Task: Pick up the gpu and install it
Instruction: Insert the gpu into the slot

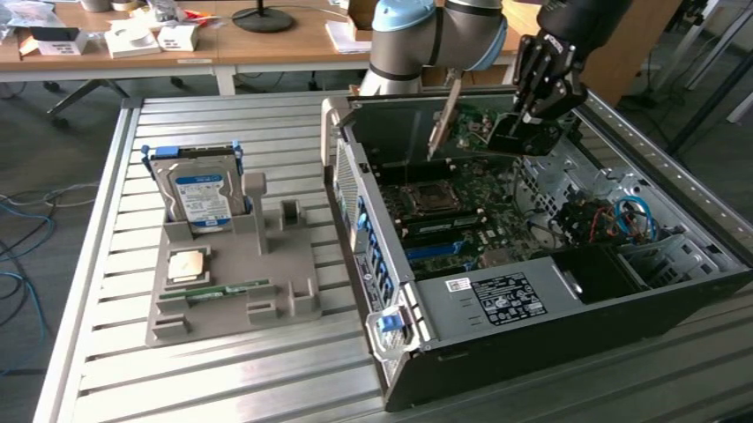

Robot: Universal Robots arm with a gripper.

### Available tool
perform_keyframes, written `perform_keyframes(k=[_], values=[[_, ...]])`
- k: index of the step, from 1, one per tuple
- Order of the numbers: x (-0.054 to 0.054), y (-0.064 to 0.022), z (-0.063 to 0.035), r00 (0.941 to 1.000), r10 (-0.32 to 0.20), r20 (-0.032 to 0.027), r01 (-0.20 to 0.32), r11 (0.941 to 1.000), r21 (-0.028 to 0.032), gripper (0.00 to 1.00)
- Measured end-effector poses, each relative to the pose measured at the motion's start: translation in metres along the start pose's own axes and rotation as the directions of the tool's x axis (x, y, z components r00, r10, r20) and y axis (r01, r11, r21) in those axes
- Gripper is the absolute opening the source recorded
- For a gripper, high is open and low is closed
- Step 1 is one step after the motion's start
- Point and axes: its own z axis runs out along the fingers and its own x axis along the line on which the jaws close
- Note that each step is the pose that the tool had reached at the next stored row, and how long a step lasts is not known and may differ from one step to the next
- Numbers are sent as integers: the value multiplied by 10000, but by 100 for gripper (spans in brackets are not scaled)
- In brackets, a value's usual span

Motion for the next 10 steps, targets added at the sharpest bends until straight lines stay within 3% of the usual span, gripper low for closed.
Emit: perform_keyframes(k=[6,10], values=[[1,1,4,9955,-940,-80,940,9956,-22,26],[0,0,4,9949,-1007,-85,1006,9949,-24,26]])
